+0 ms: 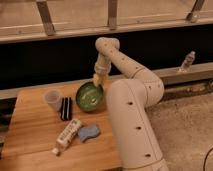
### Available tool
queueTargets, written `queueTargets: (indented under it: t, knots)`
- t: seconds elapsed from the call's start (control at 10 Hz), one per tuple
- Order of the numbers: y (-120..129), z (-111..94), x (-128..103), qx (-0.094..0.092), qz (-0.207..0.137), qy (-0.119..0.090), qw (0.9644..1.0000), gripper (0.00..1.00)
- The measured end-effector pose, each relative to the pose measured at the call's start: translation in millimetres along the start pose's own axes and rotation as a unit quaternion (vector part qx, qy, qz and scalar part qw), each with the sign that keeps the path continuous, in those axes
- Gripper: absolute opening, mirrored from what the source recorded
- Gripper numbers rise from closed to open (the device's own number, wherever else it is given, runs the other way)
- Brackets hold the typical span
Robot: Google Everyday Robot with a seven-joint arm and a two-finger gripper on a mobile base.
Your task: Drag the ceramic bowl in a circle
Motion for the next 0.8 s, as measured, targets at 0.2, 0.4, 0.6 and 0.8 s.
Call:
queueTargets:
  t: [0.2,0.4,0.6,0.8]
  knots:
    - [-12.2,-8.2,14.2,-0.008,0.009,-0.014,0.9998,0.80]
    - [-22.9,-19.4,28.8,-0.018,0.013,-0.035,0.9991,0.80]
    - [-48.2,-34.5,67.8,-0.033,0.019,-0.060,0.9975,0.80]
    - [-76.5,-41.4,112.3,-0.048,0.025,-0.076,0.9957,0.80]
